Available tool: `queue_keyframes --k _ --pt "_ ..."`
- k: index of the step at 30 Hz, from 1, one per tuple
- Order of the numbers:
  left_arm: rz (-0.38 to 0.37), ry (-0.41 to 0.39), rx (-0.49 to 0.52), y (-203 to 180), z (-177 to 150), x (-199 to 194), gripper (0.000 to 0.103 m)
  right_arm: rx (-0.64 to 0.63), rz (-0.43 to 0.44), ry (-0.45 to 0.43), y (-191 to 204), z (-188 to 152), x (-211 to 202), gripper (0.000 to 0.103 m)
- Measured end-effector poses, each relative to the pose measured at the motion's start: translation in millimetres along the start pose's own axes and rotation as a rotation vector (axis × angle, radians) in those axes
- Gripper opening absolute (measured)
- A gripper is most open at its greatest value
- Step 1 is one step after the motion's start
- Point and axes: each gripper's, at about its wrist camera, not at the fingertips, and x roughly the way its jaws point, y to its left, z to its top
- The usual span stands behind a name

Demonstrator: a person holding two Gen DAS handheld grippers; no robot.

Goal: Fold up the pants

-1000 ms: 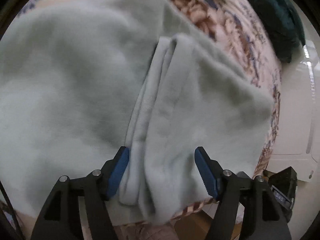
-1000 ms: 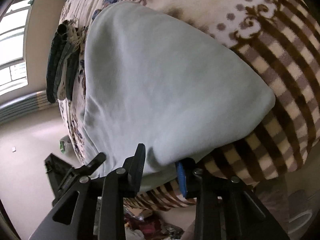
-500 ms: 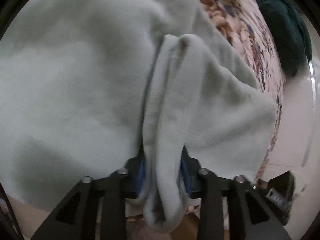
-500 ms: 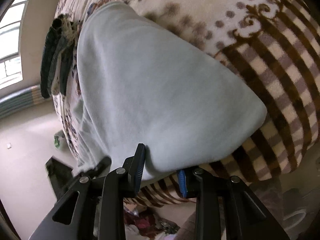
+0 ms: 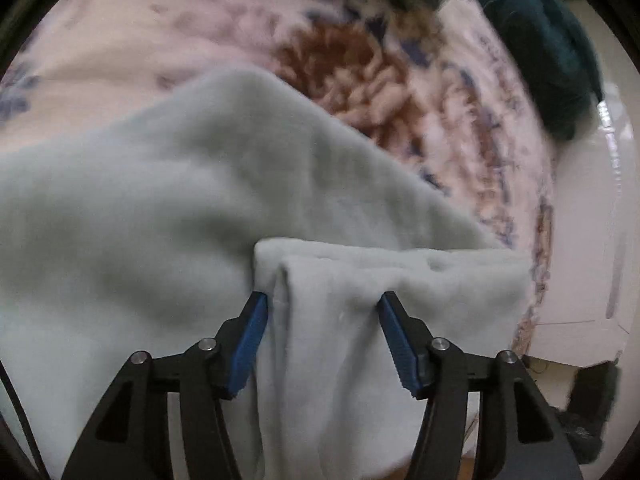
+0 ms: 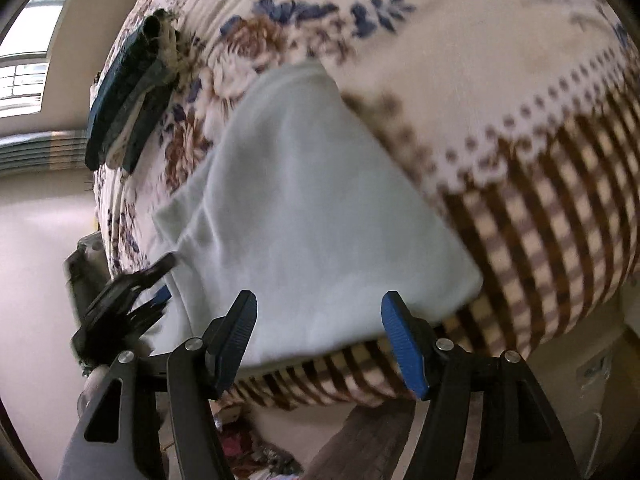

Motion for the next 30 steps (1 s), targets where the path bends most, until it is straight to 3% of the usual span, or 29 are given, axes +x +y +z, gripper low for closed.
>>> queue_keyframes --k 1,2,5,9,12,15,18,22,23,25,27,30 --pt "0.022 -0.019 0.047 -3 0 0 0.044 0.002 -0.002 -0.007 0 5 -1 0.067" --pt "0.039 -0.048 0.101 -9 -3 -5 0.019 0.005 -0.004 -0.016 -1 12 -2 0.067" --pt "0.092 -0.141 0.206 -28 -11 -27 0.018 0.016 -0.015 -0.047 -3 26 -3 0.067" --pt "0.106 -0.203 0.155 -21 6 -35 0.018 0.015 -0.048 -0.076 -7 39 -3 0.067" --pt "0.095 -0.171 0.103 -8 25 -22 0.018 0.029 -0.061 -0.077 -14 42 1 0.067" --pt "0.096 -0.127 0.104 -2 23 -12 0.021 0.021 -0.079 -0.063 -18 39 9 0.067" --pt "0.067 -0.112 0.083 5 18 -18 0.022 0.006 -0.097 0.008 -28 34 26 0.067" --pt "0.043 -0.1 0.055 13 12 -23 0.023 0.047 -0.042 0.043 -44 26 33 0.067" --pt "0.049 -0.099 0.062 14 10 -21 0.024 0.016 -0.048 0.043 -44 24 34 0.067" --pt "0.042 -0.093 0.052 18 8 -19 0.024 -0.038 -0.106 0.031 -45 21 38 0.055" --pt "0.041 -0.085 0.047 18 6 -18 0.025 -0.043 -0.194 0.045 -55 24 49 0.055" --pt "0.07 -0.088 0.053 14 2 -26 0.031 -0.006 -0.144 0.097 -60 30 55 0.056"
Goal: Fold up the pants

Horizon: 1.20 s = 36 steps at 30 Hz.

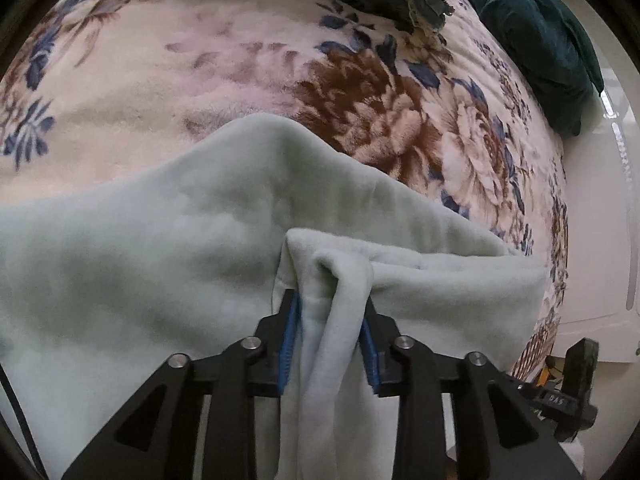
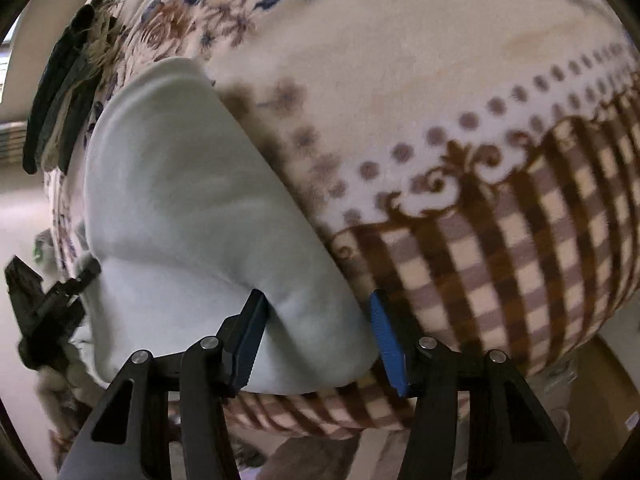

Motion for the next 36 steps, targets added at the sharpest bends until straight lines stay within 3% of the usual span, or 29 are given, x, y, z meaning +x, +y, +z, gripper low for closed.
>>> queue_keyframes --k 2,4,6,7,10,15,19,23,27,31,36 --pt "0.018 -0.045 -0.011 -2 -10 -19 0.031 -0.013 0.004 0.013 5 1 -5 0.06" --pt "0.032 -0.13 -0.035 0 -28 -45 0.041 -0.016 0.005 0.02 15 -3 -14 0.077" --pt "0.027 -0.2 -0.077 9 -48 -66 0.073 -0.045 -0.005 0.005 32 -11 -22 0.079" --pt "0.027 -0.212 -0.107 14 -59 -74 0.101 -0.065 -0.019 -0.001 42 -16 -23 0.081" --pt "0.018 -0.226 -0.266 49 -97 -92 0.103 -0.12 -0.056 -0.022 78 -34 -21 0.082" --pt "0.043 -0.352 -0.648 147 -155 -131 0.103 -0.191 -0.052 -0.013 139 -56 -2 0.082" --pt "-0.061 -0.459 -0.948 225 -191 -128 0.102 -0.28 -0.066 0.012 193 -65 24 0.082" --pt "-0.188 -0.577 -1.037 258 -195 -112 0.101 -0.295 -0.093 0.05 225 -61 47 0.082" --pt "-0.348 -0.633 -1.067 273 -177 -75 0.101 -0.31 -0.199 0.087 246 -51 71 0.082" --pt "-0.285 -0.636 -1.034 272 -159 -59 0.101 -0.334 -0.268 0.123 255 -46 90 0.082" --pt "-0.284 -0.677 -1.047 275 -155 -57 0.098 -0.4 -0.35 0.14 270 -50 106 0.083"
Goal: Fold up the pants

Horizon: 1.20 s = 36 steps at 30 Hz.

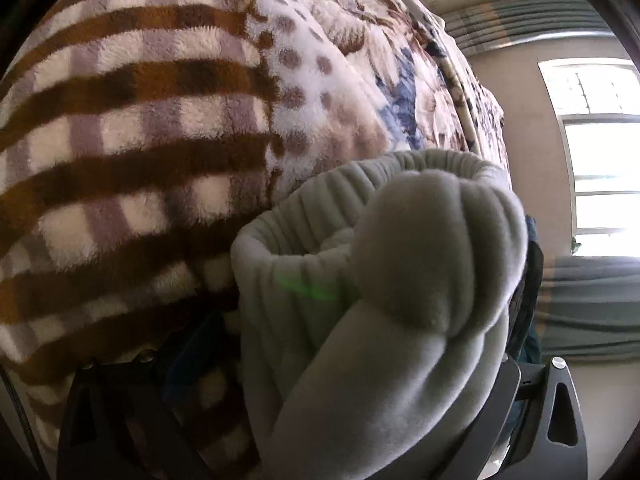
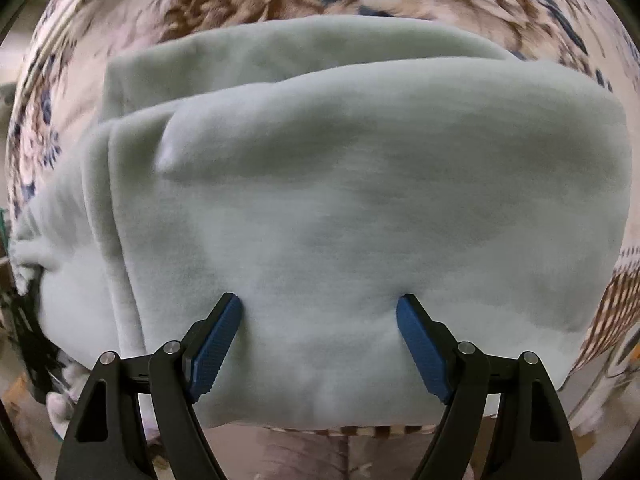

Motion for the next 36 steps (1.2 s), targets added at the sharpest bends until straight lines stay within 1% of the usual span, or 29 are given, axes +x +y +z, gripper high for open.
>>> queue_keyframes --k 2,3,4,7,9,11,13,15,16,17,18,19,20,22,23,24,25,27,28,29,31,33,34,35,36 --pt "0.013 -0.03 0.028 -7 -3 -9 0.068 -0.008 -0.014 0.001 5 1 2 0.083" --pt "0.024 -0.039 0.051 -13 -5 -15 0.061 -0.008 -0.016 0.0 6 2 2 0.083" --pt "0.029 -0.047 0.07 -17 -7 -21 0.051 -0.008 -0.016 -0.001 7 2 2 0.083" --pt "0.054 -0.09 0.156 -33 -19 -39 0.042 -0.016 -0.014 -0.006 13 1 3 0.083" --pt "0.085 -0.091 0.174 -39 -26 -41 0.042 -0.017 -0.006 -0.008 13 0 3 0.083" --pt "0.092 -0.091 0.178 -44 -34 -45 0.042 -0.016 0.003 -0.012 9 -2 3 0.083" --pt "0.114 -0.103 0.217 -50 -43 -48 0.04 -0.016 0.015 -0.016 4 -2 1 0.083" --pt "0.133 -0.099 0.27 -53 -50 -42 0.04 -0.016 0.028 -0.019 0 -3 1 0.083" --pt "0.13 -0.091 0.259 -47 -46 -35 0.041 -0.017 0.034 -0.021 -1 -4 1 0.083" --pt "0.122 -0.082 0.236 -43 -40 -27 0.043 -0.019 0.038 -0.023 -4 -4 2 0.083" --pt "0.114 -0.058 0.171 -28 -28 -15 0.043 -0.02 0.045 -0.024 -7 -4 2 0.083" --pt "0.087 -0.033 0.116 -16 -19 -5 0.048 -0.018 0.051 -0.026 -8 -6 3 0.083" --pt "0.042 -0.013 0.061 -5 -11 2 0.049 -0.015 0.058 -0.027 -8 -7 4 0.083" --pt "0.007 -0.003 0.024 -1 -5 7 0.05 -0.006 0.083 -0.031 -14 -10 2 0.083" --pt "0.015 -0.006 0.031 -4 -5 7 0.048 -0.005 0.092 -0.033 -15 -10 2 0.083" --pt "0.027 -0.018 0.068 -12 -8 4 0.045 -0.008 0.097 -0.036 -17 -10 1 0.083" --pt "0.04 -0.039 0.117 -23 -12 -1 0.03 -0.01 0.099 -0.038 -19 -11 2 0.083" --pt "0.051 -0.072 0.187 -43 -19 -12 0.022 -0.016 0.106 -0.044 -22 -13 3 0.083" --pt "0.059 -0.091 0.214 -51 -24 -19 0.021 -0.017 0.11 -0.047 -23 -14 3 0.083" --pt "0.042 -0.107 0.235 -61 -30 -28 0.021 -0.018 0.115 -0.049 -22 -14 3 0.083" --pt "0.039 -0.15 0.312 -88 -44 -48 0.021 -0.017 0.134 -0.053 -28 -17 2 0.083" --pt "-0.01 -0.162 0.406 -121 -64 -68 0.02 -0.009 0.163 -0.056 -33 -14 0 0.083" --pt "-0.018 -0.164 0.453 -136 -74 -75 0.02 -0.005 0.174 -0.057 -36 -9 0 0.083" --pt "-0.045 -0.15 0.535 -158 -92 -83 0.02 -0.001 0.196 -0.059 -41 -9 -2 0.083" --pt "-0.052 -0.14 0.585 -172 -106 -87 0.02 0.002 0.21 -0.065 -45 -10 -5 0.083"
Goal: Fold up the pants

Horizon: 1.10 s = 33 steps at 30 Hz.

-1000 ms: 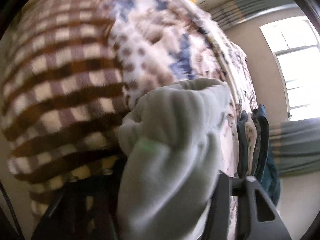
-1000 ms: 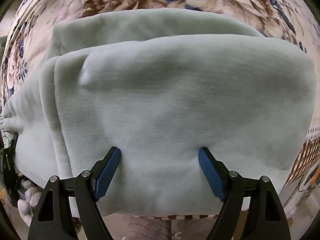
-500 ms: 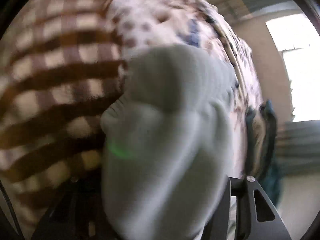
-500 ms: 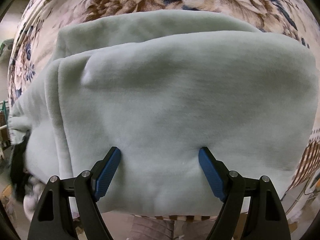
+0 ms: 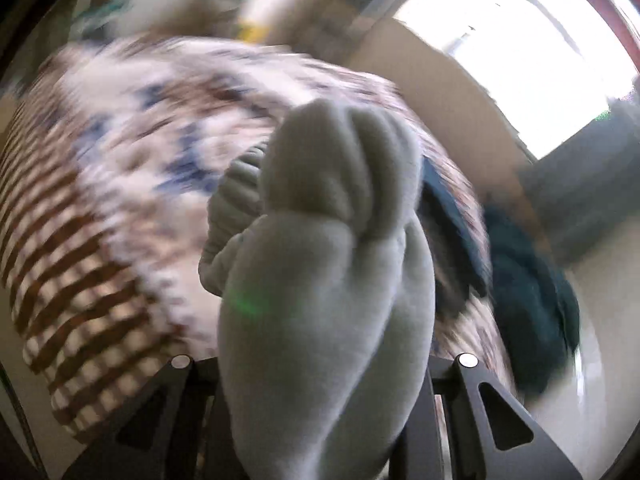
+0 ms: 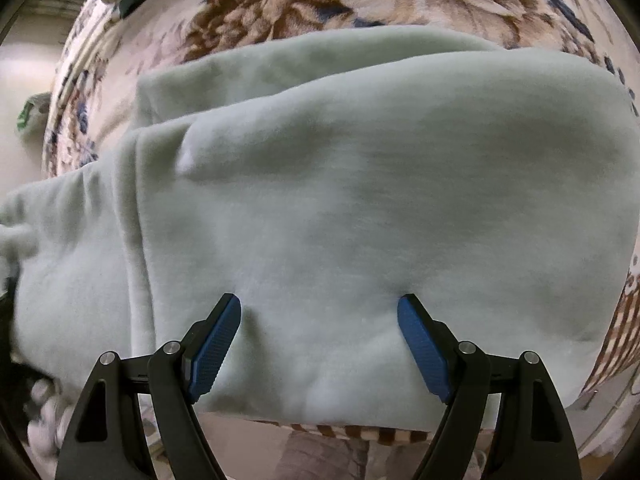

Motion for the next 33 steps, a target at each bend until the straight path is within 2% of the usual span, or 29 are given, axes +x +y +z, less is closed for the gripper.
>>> queue_keyframes --k 4,5,7,8,11,14,16,19,21,23,24,25,26,27,28,33 --pt "-0.049 0.094 0.266 -88 -39 -8 0.02 0.001 0.015 -0.057 -21 0 -30 0.083" --pt "-0.065 0.152 0.343 -114 -60 -5 0.02 -0.002 0.006 -0.077 -26 -1 -39 0.083" --pt "-0.066 0.236 0.415 -141 -94 3 0.02 -0.015 -0.04 -0.117 -40 -3 -64 0.083" --pt "-0.07 0.311 0.451 -158 -120 14 0.02 -0.021 -0.073 -0.135 -46 -5 -74 0.083" --pt "-0.042 0.455 0.475 -183 -169 40 0.02 -0.012 -0.173 -0.169 -86 -14 -97 0.083" --pt "-0.02 0.513 0.513 -200 -204 59 0.019 0.049 -0.229 -0.187 -133 -27 -112 0.083" --pt "0.025 0.547 0.574 -209 -228 71 0.019 0.093 -0.234 -0.182 -156 -35 -111 0.083" --pt "0.075 0.571 0.647 -214 -245 85 0.021 0.153 -0.225 -0.176 -190 -48 -110 0.083" --pt "0.104 0.558 0.688 -223 -245 81 0.028 0.188 -0.2 -0.188 -208 -53 -116 0.083" --pt "0.111 0.575 0.709 -230 -242 75 0.044 0.215 -0.156 -0.206 -224 -58 -125 0.083" --pt "0.101 0.579 0.705 -234 -239 67 0.049 0.223 -0.129 -0.219 -229 -59 -130 0.083" --pt "0.093 0.576 0.702 -234 -239 61 0.059 0.227 -0.101 -0.234 -235 -60 -136 0.083" --pt "0.085 0.573 0.699 -237 -237 58 0.083 0.228 -0.085 -0.242 -240 -62 -142 0.083" --pt "0.061 0.577 0.688 -238 -235 48 0.095 0.227 -0.07 -0.251 -243 -62 -147 0.083" --pt "0.041 0.583 0.685 -239 -236 42 0.102 0.222 -0.057 -0.261 -250 -63 -157 0.083" --pt "0.019 0.631 0.689 -236 -242 14 0.103 0.212 0.037 -0.268 -255 -57 -183 0.086"
